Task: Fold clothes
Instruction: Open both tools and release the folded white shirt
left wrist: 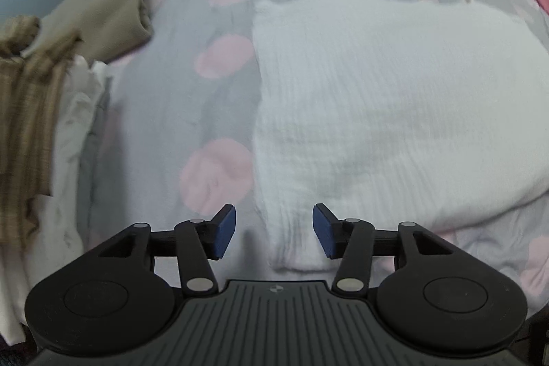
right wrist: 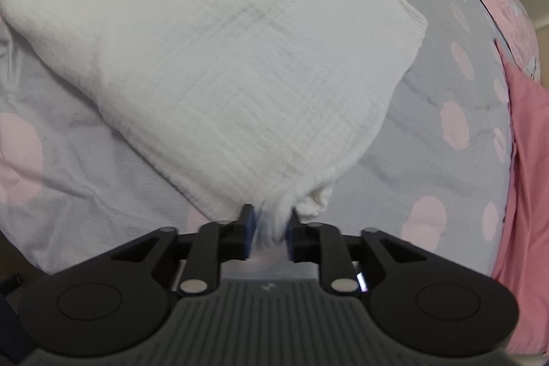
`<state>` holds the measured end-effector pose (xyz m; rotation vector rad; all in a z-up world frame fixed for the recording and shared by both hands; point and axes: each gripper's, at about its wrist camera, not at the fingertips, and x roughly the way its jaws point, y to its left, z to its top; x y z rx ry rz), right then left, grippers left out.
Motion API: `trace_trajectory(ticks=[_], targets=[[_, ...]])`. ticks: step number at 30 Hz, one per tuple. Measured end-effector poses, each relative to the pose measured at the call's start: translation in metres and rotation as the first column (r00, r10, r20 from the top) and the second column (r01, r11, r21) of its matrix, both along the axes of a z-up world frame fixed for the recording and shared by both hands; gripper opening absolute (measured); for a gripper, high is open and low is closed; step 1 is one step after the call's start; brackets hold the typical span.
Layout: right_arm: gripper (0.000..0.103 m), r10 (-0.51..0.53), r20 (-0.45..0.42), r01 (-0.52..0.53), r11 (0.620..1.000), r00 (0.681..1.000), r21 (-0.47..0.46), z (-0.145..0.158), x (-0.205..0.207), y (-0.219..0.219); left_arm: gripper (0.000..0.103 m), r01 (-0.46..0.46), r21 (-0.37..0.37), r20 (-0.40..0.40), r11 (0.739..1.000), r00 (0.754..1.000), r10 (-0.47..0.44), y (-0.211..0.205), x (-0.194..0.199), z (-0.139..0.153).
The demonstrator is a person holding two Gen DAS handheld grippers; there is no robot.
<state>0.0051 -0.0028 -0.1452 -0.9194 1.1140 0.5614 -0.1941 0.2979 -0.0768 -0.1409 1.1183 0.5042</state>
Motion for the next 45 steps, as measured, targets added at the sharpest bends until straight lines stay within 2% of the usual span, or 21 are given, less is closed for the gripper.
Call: trace_trajectory(ticks=[2,6,9,13,17,19,22,24,27,31,34,38,43,44,45], targets=[[0.050,0.016,0.005,-0.016,1.000,1.000,-0.011,0.007,0.005,-0.002,0.048,0.019,0.019,0.026,1.000,0.999,-0.019,-0.007,0.001,0.010],[0.052,0.044,-0.022,-0.043,0.999,0.999,0.018,0.027,0.017,-0.002,0.049,0.093,0.037,0.075,0.995,0.993,-0.095,-0.032,0.012,0.027],[0.053,0.117,-0.041,-0.115,0.992,0.992,0.048,0.040,0.023,0.001,0.049,0.182,0.042,0.101,0.982,0.977,-0.186,-0.062,0.022,0.032],[0.053,0.339,-0.066,-0.334,0.940,0.939,0.076,0.046,0.010,0.005,0.049,0.281,0.039,0.128,0.959,0.950,-0.284,-0.102,0.036,0.033],[0.053,0.506,-0.059,-0.503,0.862,0.860,0.063,0.035,-0.005,0.010,0.048,0.337,0.010,0.150,0.941,0.930,-0.334,-0.133,0.051,0.025],[0.053,0.555,-0.059,-0.553,0.832,0.830,0.046,0.026,-0.011,0.011,0.048,0.351,-0.010,0.157,0.936,0.925,-0.345,-0.145,0.057,0.018],[0.056,0.589,-0.070,-0.588,0.808,0.805,0.027,0.014,-0.018,0.010,0.047,0.362,-0.030,0.158,0.932,0.922,-0.353,-0.152,0.065,0.005],[0.062,0.604,-0.079,-0.605,0.796,0.793,0.006,0.007,-0.020,0.009,0.044,0.365,-0.041,0.159,0.930,0.921,-0.354,-0.151,0.070,-0.004],[0.063,0.593,-0.073,-0.595,0.803,0.802,-0.017,0.005,-0.016,0.006,0.033,0.371,-0.060,0.190,0.927,0.915,-0.355,-0.149,0.074,-0.011],[0.064,0.427,-0.080,-0.418,0.902,0.901,0.109,0.021,0.016,-0.001,0.028,0.393,-0.073,0.209,0.917,0.905,-0.372,-0.152,0.083,-0.018],[0.064,0.330,-0.079,-0.311,0.932,0.941,0.184,0.031,0.036,-0.006,0.026,0.394,-0.092,0.183,0.915,0.909,-0.373,-0.154,0.092,-0.030],[0.065,0.412,-0.059,-0.395,0.899,0.909,0.188,0.032,0.034,-0.007,0.025,0.370,-0.121,0.137,0.921,0.925,-0.354,-0.151,0.099,-0.050],[0.068,0.528,-0.094,-0.513,0.846,0.844,0.146,0.021,0.012,-0.009,0.025,0.359,-0.143,0.142,0.922,0.930,-0.340,-0.145,0.101,-0.053],[0.068,0.539,-0.095,-0.529,0.841,0.837,0.116,0.021,0.000,-0.010,0.025,0.358,-0.145,0.143,0.922,0.930,-0.339,-0.145,0.100,-0.053],[0.068,0.521,-0.090,-0.511,0.852,0.849,0.108,0.022,-0.003,-0.012,0.025,0.357,-0.146,0.144,0.922,0.930,-0.338,-0.144,0.100,-0.053]])
